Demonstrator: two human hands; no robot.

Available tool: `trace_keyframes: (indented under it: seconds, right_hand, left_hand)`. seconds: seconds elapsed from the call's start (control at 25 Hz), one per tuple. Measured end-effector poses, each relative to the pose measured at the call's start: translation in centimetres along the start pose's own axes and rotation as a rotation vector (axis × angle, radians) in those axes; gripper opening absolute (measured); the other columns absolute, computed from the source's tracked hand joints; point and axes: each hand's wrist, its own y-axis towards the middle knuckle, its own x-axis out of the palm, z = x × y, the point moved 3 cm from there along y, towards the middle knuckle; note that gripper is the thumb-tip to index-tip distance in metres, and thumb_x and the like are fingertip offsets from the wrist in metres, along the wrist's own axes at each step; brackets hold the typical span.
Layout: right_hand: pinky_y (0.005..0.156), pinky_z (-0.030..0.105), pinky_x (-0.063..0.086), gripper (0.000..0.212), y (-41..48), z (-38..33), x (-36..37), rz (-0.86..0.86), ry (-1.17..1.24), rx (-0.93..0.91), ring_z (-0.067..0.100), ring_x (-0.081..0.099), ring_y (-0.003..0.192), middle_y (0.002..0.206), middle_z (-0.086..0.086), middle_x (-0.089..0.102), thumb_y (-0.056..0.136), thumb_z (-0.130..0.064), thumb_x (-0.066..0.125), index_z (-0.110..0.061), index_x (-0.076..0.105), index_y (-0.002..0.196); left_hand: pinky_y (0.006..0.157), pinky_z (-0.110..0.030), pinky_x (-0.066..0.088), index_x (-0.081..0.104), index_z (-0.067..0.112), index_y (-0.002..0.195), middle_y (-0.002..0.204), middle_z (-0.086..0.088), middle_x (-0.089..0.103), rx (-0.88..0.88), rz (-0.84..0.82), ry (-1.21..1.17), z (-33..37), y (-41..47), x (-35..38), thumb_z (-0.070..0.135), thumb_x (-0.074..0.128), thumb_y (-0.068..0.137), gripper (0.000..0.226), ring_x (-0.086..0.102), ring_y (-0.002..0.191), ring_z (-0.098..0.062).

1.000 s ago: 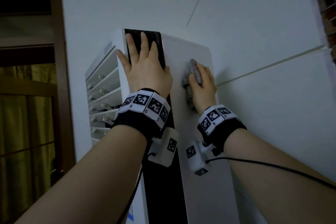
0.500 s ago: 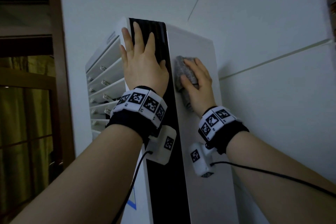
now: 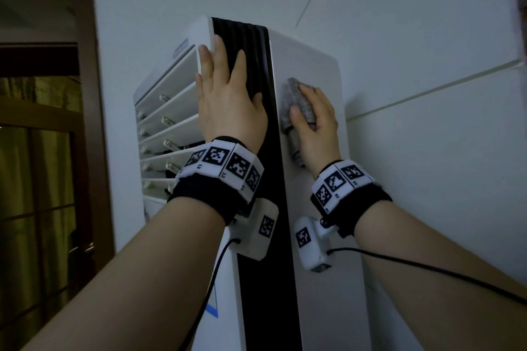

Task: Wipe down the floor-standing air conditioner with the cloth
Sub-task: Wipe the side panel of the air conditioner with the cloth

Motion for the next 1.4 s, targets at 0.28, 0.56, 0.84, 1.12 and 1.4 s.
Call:
trace_keyframes:
  seconds: [0.28, 0.56, 0.84, 1.12, 1.4]
  right_hand:
    - [0.114, 0.024, 0.017, 0.041, -2.3, -0.2, 0.6, -0.059, -0.033, -0.062, 0.018, 0.027, 0.138, 0.148, 0.01, 0.031, 0.092, -0.013, 0.058, -0.013, 0.05, 0.132]
    - [0.118, 0.038, 0.019, 0.041, -3.8, -0.6, 1.6, -0.053, -0.05, -0.048, 0.023, 0.026, 0.139, 0.149, 0.011, 0.03, 0.092, -0.014, 0.058, -0.016, 0.05, 0.131]
    - [0.117, 0.034, 0.021, 0.04, -5.7, -1.7, 2.3, -0.029, -0.116, -0.137, 0.026, 0.029, 0.137, 0.147, 0.01, 0.031, 0.088, -0.02, 0.059, -0.015, 0.053, 0.127]
    - [0.111, 0.017, 0.018, 0.041, -6.5, -2.3, 2.7, 0.005, -0.123, -0.107, 0.02, 0.031, 0.134, 0.145, 0.01, 0.032, 0.089, -0.014, 0.06, -0.012, 0.053, 0.129]
    - [0.111, 0.018, 0.02, 0.04, -7.7, -2.7, 3.1, 0.051, -0.117, -0.041, 0.021, 0.033, 0.133, 0.146, 0.012, 0.032, 0.089, -0.011, 0.061, -0.011, 0.054, 0.128]
  left_hand:
    - [0.12, -0.04, 0.004, 0.014, 0.008, 0.15, 0.16, -0.008, 0.002, 0.034, -0.028, -0.18, -1.4, -1.2, -0.1, 0.005, 0.045, 0.095, 0.064, -0.004, 0.147, -0.027]
    - [0.12, -0.04, 0.003, 0.006, 0.005, 0.15, 0.159, -0.012, -0.001, 0.012, -0.048, -0.373, -2.1, -2.1, -0.5, -0.005, 0.04, 0.094, 0.066, -0.003, 0.147, -0.025]
    - [0.119, -0.033, -0.004, 0.005, 0.003, 0.149, 0.159, -0.013, -0.001, 0.008, -0.122, -0.557, -3.5, -3.8, -0.5, -0.007, 0.03, 0.096, 0.059, -0.005, 0.147, -0.022]
    - [0.115, -0.026, -0.009, 0.004, 0.006, 0.15, 0.159, -0.01, -0.002, -0.012, -0.172, -0.609, -4.5, -5.5, -0.6, -0.002, 0.025, 0.1, 0.055, -0.005, 0.146, -0.018]
    - [0.113, -0.02, -0.007, 0.008, 0.003, 0.149, 0.158, -0.014, -0.001, -0.029, -0.234, -0.655, -5.2, -6.9, -0.8, -0.003, 0.026, 0.099, 0.054, -0.003, 0.146, -0.02]
